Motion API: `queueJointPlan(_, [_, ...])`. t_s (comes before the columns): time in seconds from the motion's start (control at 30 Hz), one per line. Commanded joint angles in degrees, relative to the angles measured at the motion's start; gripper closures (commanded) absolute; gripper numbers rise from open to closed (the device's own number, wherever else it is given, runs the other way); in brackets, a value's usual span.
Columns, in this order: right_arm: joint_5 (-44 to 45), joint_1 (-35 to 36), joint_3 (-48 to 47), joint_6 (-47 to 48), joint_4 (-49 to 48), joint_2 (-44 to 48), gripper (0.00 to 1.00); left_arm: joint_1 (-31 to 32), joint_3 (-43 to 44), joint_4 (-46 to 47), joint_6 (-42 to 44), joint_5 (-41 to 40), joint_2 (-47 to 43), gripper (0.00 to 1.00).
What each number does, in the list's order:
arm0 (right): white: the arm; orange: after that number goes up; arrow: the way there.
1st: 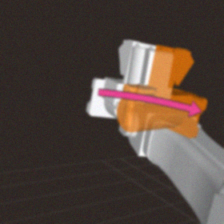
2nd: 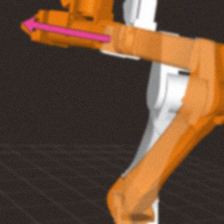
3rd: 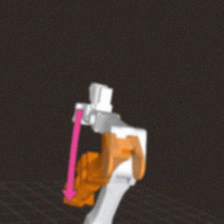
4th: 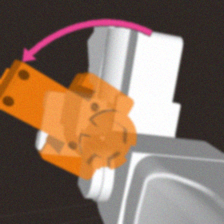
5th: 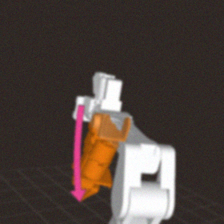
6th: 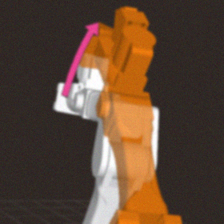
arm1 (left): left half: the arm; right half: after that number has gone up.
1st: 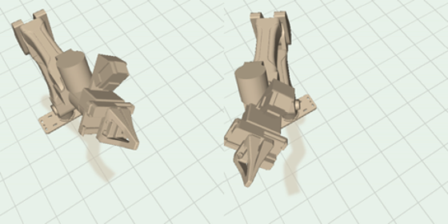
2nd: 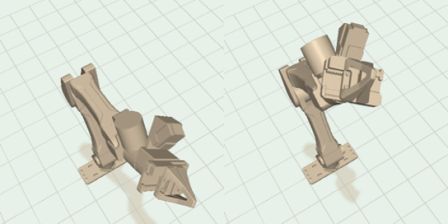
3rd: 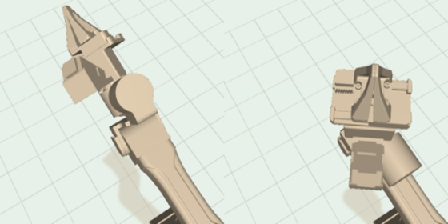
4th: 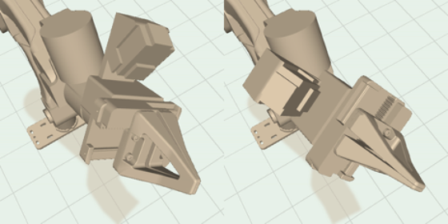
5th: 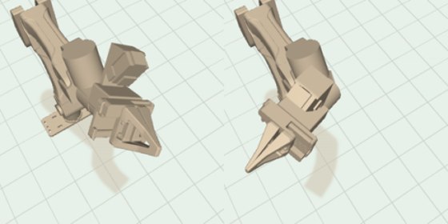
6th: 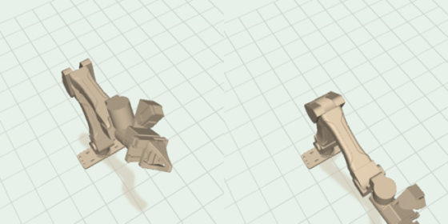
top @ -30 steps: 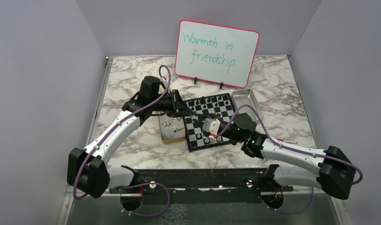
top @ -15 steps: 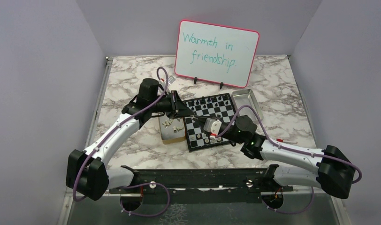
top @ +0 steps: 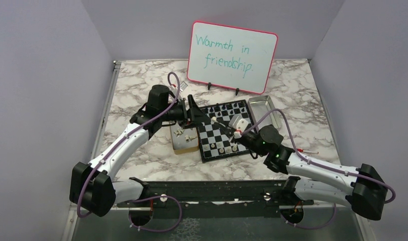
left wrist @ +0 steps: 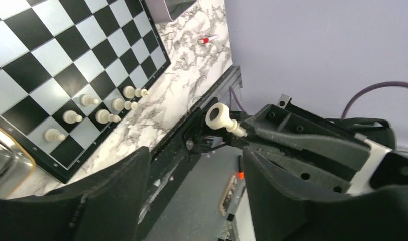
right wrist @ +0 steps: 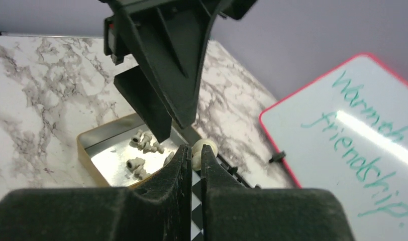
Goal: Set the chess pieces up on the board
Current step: Place the chess piece on the chessboard.
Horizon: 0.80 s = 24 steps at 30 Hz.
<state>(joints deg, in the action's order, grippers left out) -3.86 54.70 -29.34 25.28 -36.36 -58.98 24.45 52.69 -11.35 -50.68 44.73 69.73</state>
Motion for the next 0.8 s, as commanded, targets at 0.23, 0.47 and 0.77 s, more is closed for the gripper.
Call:
queueJointPlan(0.23, [15.78,-0.03,-10.46,-29.64,40.84,6.08,0.99,0.07,7.5,-12.01,20.36,-17.93,-1.4,0.01])
queueJointPlan(0.47, [22.37,-0.12,-16.85,-38.42,58.44,6.35,0.99,0.07,7.18,-14.82,31.44,-30.03,-3.48,0.01])
queueJointPlan(0.77, [27.12,-1.45,-16.37,-46.61,66.64,2.47,0.99,0.07,0.2,-14.59,38.54,-42.62,-6.46,0.01])
